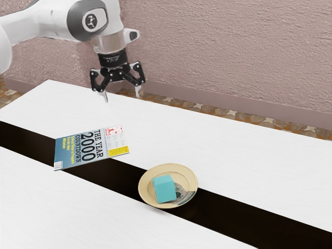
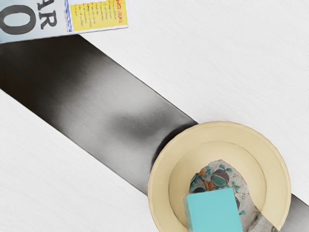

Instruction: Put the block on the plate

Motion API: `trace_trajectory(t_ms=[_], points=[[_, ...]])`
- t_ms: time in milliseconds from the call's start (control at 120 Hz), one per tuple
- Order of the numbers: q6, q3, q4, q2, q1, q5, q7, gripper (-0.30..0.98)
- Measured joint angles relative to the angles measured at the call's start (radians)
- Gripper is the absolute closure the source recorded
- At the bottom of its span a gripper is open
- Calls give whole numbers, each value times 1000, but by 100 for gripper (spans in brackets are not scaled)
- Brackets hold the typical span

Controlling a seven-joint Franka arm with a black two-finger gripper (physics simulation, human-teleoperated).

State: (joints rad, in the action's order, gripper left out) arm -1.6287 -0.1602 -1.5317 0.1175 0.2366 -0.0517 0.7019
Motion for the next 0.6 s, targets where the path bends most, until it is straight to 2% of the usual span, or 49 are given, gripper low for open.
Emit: trace_trajectory(t_ms=[175, 600], points=[[57, -65, 58, -9, -1, 2, -168, 0], [84, -109, 63, 1, -4, 25, -493, 0]])
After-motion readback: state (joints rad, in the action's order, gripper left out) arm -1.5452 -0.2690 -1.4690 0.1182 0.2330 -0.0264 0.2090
